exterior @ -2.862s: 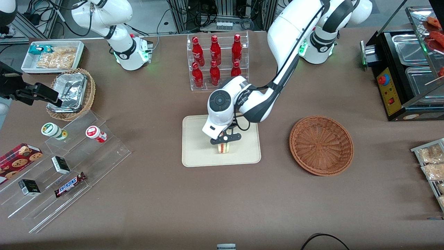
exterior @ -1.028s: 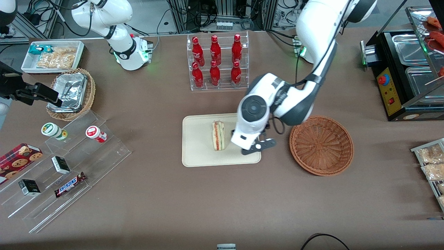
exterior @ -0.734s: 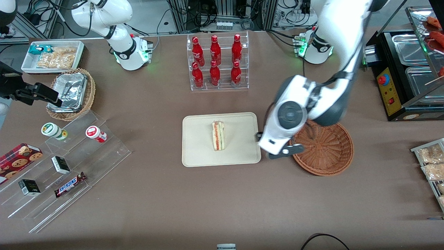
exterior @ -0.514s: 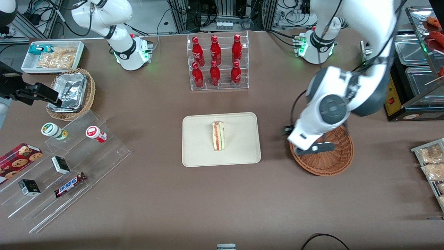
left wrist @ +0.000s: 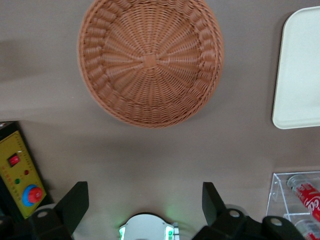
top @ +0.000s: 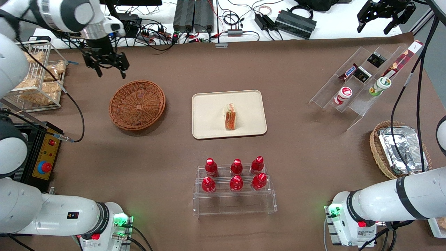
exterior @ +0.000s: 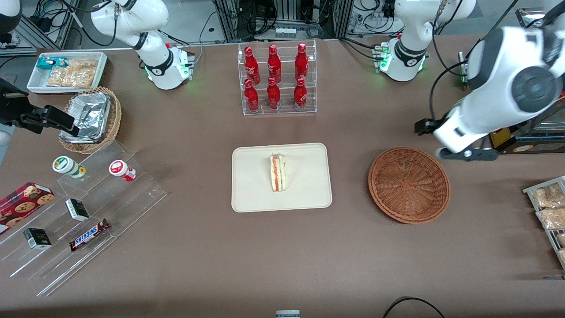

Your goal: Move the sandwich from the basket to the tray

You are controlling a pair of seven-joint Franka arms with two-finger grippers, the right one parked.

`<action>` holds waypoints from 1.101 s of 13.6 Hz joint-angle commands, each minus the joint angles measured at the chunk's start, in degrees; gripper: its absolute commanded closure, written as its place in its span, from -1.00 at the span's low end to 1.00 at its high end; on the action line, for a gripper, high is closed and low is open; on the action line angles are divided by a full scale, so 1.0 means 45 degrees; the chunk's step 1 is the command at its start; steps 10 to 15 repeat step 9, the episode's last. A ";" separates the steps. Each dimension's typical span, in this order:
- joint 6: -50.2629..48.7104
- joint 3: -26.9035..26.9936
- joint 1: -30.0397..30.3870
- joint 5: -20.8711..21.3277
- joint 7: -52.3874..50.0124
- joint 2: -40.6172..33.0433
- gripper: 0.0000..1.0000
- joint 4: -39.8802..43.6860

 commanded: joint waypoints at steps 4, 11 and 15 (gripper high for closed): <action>-0.1441 -0.0097 0.1267 -0.0002 0.1487 -0.0703 -1.00 0.1244; -0.1208 0.0528 0.1208 -0.0002 0.1488 -0.0722 -1.00 0.1363; -0.1208 0.0528 0.1208 -0.0002 0.1488 -0.0722 -1.00 0.1363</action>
